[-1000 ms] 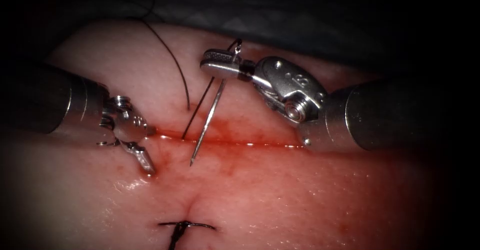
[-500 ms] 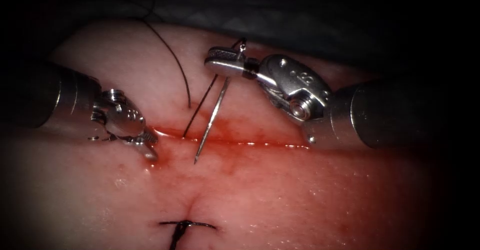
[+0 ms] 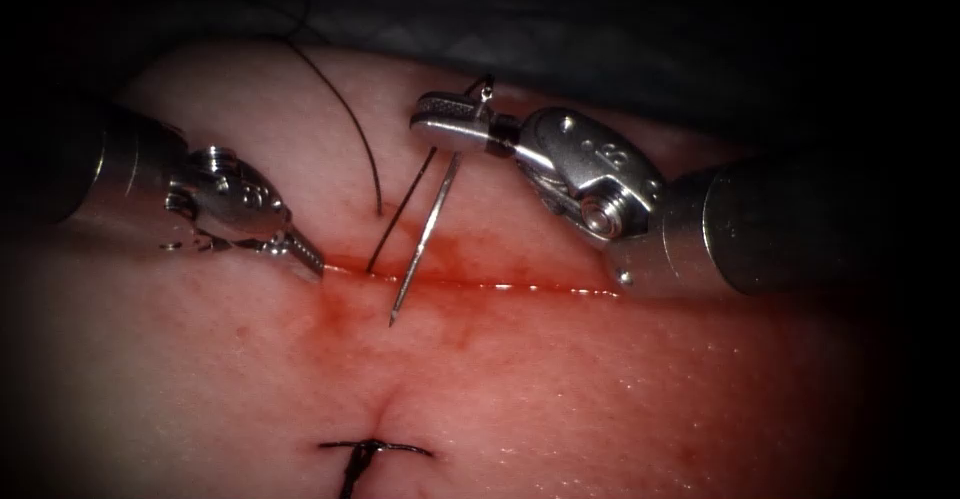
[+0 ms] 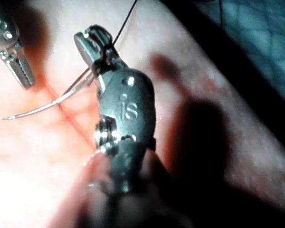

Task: Wound Closure
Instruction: Open the wound using the left gripper, then throw the needle through the target on the bottom of the cut

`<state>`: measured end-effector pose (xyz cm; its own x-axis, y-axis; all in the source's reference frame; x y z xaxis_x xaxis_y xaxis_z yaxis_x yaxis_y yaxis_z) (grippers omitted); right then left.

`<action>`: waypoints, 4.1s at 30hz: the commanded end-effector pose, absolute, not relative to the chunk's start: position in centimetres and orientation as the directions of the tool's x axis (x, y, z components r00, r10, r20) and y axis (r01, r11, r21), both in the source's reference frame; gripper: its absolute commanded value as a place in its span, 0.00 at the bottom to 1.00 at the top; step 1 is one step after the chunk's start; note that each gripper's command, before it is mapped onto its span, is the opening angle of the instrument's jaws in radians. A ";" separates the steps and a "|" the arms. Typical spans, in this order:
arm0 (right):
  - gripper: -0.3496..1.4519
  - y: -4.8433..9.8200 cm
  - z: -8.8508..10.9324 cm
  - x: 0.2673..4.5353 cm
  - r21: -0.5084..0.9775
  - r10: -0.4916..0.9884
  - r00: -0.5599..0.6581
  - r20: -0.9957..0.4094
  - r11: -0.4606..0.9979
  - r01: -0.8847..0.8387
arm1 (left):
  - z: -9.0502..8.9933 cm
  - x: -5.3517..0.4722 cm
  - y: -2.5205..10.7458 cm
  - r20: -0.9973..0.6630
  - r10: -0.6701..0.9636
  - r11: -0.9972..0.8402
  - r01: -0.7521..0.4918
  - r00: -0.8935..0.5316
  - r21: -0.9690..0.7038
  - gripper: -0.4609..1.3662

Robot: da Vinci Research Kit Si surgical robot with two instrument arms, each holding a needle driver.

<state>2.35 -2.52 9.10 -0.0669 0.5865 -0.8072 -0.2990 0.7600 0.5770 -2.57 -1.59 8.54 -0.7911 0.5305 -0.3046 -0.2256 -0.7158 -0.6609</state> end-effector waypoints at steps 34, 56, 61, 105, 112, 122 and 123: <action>0.00 -2.6 9.1 2.41 0.570 0.580 -0.067 -0.812 0.763 -0.306 | 9.6 -2.48 -1.8 -0.180 0.478 -0.731 -0.275 -0.860 -0.625 0.06; 0.00 -2.6 9.2 2.49 0.512 0.528 -0.037 -0.848 0.800 -0.313 | 9.7 -2.40 -2.0 -0.125 0.458 -0.720 -0.284 -0.880 -0.634 0.67; 0.00 -2.6 9.2 2.49 0.440 0.460 -0.013 -0.888 0.840 -0.317 | 9.7 -2.40 -2.0 -0.130 0.460 -0.728 -0.290 -0.878 -0.621 0.80; 0.00 -2.8 9.5 2.99 -0.105 -0.072 0.114 -0.991 0.944 -0.312 | 9.7 -2.42 -2.0 -0.146 0.446 -0.747 -0.277 -0.883 -0.604 0.96; 0.00 -2.9 9.6 3.18 -0.163 -0.127 0.145 -0.981 0.947 -0.276 | 9.6 -2.42 -2.0 -0.150 0.441 -0.748 -0.271 -0.885 -0.605 0.97; 0.00 -3.1 9.7 3.23 -0.230 -0.188 0.197 -0.962 0.949 -0.215 | 9.6 -2.43 -2.0 -0.137 0.456 -0.738 -0.287 -0.879 -0.610 0.96; 0.00 -3.1 9.7 3.22 -0.240 -0.199 0.202 -0.959 0.948 -0.208 | 9.6 -2.44 -2.0 -0.137 0.456 -0.738 -0.288 -0.879 -0.610 0.96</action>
